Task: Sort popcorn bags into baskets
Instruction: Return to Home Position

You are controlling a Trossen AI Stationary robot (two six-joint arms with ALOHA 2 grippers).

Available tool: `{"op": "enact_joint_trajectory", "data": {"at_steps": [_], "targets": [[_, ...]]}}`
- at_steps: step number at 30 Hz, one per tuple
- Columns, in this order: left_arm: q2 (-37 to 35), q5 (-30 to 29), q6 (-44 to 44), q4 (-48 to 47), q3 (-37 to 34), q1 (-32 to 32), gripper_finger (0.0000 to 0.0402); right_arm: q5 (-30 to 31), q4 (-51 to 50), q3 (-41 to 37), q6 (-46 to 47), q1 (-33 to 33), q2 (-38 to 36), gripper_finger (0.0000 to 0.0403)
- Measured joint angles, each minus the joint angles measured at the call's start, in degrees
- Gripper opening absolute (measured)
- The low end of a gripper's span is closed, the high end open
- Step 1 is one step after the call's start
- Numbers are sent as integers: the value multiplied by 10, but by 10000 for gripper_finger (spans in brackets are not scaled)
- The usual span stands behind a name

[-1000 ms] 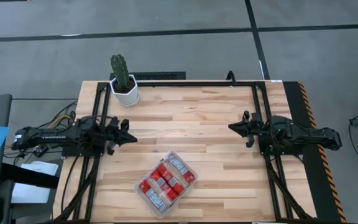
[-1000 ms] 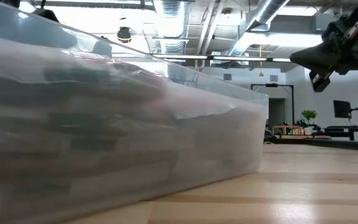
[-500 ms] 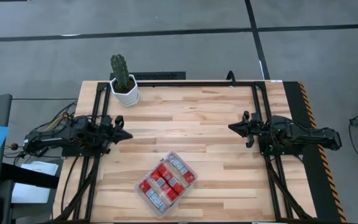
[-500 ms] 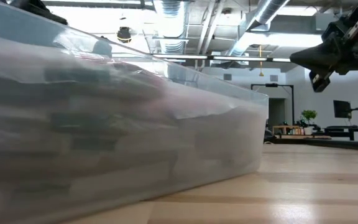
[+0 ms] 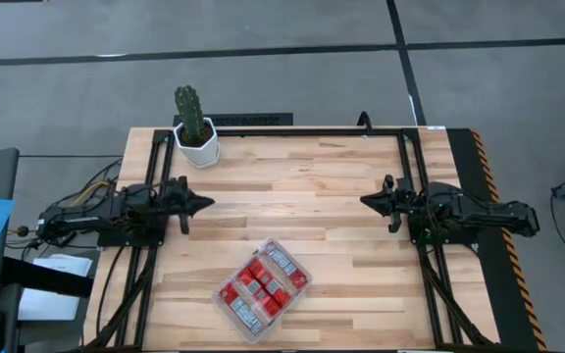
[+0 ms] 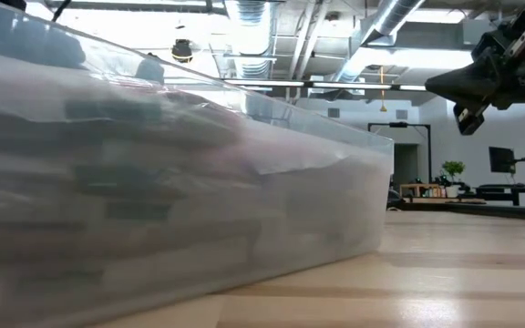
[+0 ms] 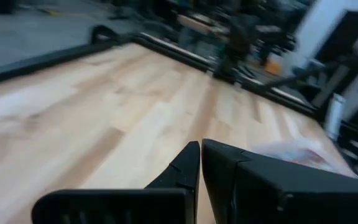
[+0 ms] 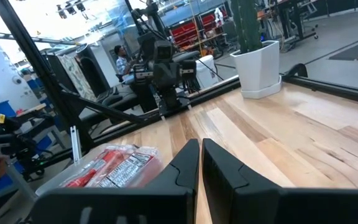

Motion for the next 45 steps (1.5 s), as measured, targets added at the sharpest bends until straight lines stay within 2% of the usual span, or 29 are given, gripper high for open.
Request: {"op": "enact_joint_trajectory", "data": {"at_steps": [3, 5, 45], "targets": [[0, -55, -20, 4, 0, 0, 6, 0, 0, 0, 0, 0, 0, 46], [0, -72, -40, 4, 1, 0, 6, 0, 0, 0, 0, 0, 0, 46], [0, -66, -41, 1, 1, 0, 6, 0, 1, 0, 0, 0, 0, 46]]}}
